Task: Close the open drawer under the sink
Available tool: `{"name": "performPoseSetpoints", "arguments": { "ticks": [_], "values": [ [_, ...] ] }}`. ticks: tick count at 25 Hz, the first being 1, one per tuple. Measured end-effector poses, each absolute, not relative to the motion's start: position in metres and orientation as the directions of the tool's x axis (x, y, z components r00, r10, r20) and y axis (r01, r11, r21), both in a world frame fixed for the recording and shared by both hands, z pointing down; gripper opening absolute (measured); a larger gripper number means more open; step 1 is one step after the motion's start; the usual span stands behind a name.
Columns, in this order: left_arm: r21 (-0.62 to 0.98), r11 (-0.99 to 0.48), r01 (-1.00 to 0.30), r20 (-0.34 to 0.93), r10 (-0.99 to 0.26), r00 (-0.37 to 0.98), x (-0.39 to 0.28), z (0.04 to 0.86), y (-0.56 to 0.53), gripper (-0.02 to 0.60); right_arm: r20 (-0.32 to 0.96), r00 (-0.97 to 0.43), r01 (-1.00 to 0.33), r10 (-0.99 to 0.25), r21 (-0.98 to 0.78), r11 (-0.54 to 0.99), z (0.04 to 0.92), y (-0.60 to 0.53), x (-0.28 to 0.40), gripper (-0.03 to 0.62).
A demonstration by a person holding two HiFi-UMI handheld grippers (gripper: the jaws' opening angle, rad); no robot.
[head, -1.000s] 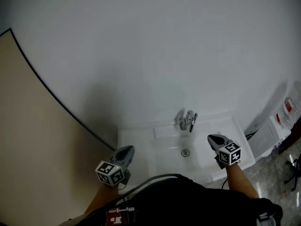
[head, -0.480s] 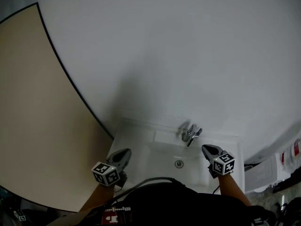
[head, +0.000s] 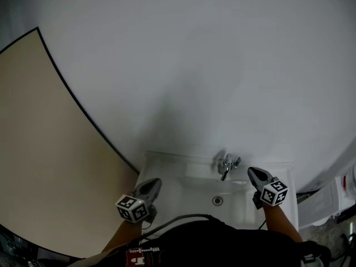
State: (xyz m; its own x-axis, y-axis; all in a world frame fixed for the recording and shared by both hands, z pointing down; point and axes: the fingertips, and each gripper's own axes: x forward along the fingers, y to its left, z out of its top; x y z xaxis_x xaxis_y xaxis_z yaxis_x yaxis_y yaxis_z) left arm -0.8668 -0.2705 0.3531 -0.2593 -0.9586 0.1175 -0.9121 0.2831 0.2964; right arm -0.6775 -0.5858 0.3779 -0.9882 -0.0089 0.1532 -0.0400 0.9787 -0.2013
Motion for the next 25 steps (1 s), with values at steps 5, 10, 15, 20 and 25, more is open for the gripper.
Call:
{"name": "performPoseSetpoints", "arguments": {
  "ticks": [5,10,15,20,25],
  "values": [
    [0.313,0.265,-0.912,0.127,-0.963,-0.236,-0.877,0.361,-0.271,0.000,0.192,-0.980,-0.082,-0.045,-0.190,0.978,0.390,-0.586,-0.682,-0.001],
    [0.336,0.245,-0.909,0.133,-0.968,-0.212,-0.878,0.372,-0.273,0.000,0.210,-0.976,-0.089,-0.054,-0.160,0.983,0.390,-0.580,-0.682,-0.001],
    [0.339,0.238,-0.910,0.137,-0.970,-0.203,-0.880,0.374,-0.276,0.000,0.227,-0.972,-0.100,-0.064,-0.148,0.984,0.391,-0.580,-0.679,-0.002],
    [0.347,0.215,-0.913,0.139,-0.974,-0.177,-0.874,0.373,-0.285,0.000,0.230,-0.971,-0.104,-0.070,-0.142,0.984,0.389,-0.583,-0.674,-0.002],
    [0.348,0.201,-0.916,0.146,-0.976,-0.159,-0.869,0.377,-0.288,0.000,0.231,-0.970,-0.115,-0.081,-0.140,0.983,0.390,-0.584,-0.668,-0.002]
  ]
}}
